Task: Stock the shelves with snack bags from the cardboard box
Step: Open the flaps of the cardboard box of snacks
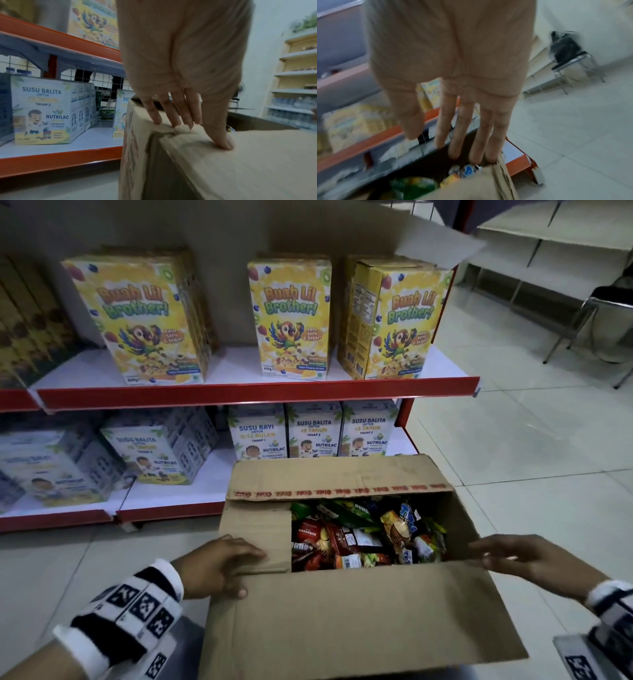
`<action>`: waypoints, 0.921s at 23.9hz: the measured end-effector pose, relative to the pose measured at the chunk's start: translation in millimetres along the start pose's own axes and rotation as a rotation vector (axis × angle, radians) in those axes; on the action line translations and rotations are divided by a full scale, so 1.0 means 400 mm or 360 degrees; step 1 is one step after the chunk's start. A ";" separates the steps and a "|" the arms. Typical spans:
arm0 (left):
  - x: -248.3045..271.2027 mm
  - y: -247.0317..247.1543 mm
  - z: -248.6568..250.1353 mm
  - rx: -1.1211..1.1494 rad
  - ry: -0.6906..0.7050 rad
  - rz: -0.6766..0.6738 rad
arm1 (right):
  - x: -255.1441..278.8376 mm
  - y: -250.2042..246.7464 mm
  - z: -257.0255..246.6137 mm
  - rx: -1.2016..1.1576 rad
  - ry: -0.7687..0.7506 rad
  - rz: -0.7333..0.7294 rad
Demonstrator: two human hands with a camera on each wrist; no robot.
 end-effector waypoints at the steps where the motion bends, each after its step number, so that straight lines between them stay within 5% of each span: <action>1: 0.000 0.002 0.004 0.0027 0.0026 0.0083 | -0.010 0.014 -0.013 0.0219 -0.0040 0.0044; 6: -0.009 0.016 0.008 -0.0070 0.0064 0.0273 | -0.083 0.137 0.000 0.0777 -0.0050 -0.0099; 10: -0.007 -0.012 -0.055 0.0228 -0.0198 0.0663 | -0.108 0.138 0.016 0.0643 -0.0018 -0.0014; 13: -0.042 -0.077 -0.133 0.0689 -0.0656 0.0950 | -0.138 0.066 -0.007 0.0309 0.0071 0.0339; 16: -0.104 -0.131 -0.164 0.0974 -0.0912 0.0811 | -0.206 0.004 -0.003 -0.0079 0.0399 0.0732; 18: -0.138 -0.163 -0.148 0.1091 -0.0797 0.0786 | -0.249 0.006 -0.022 -0.0557 0.0472 0.0696; 22: -0.191 -0.235 -0.115 0.1453 -0.0441 0.0929 | -0.314 -0.051 -0.091 -0.1273 0.0154 0.0833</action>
Point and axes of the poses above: each hand's wrist, its own x-axis away from the middle knuckle, its own y-axis out of the palm, z = x × y, the point moved 5 cm from there along -x, towards the middle knuckle, and after that the axes turned 6 degrees about -y, right-handed, at the moved point
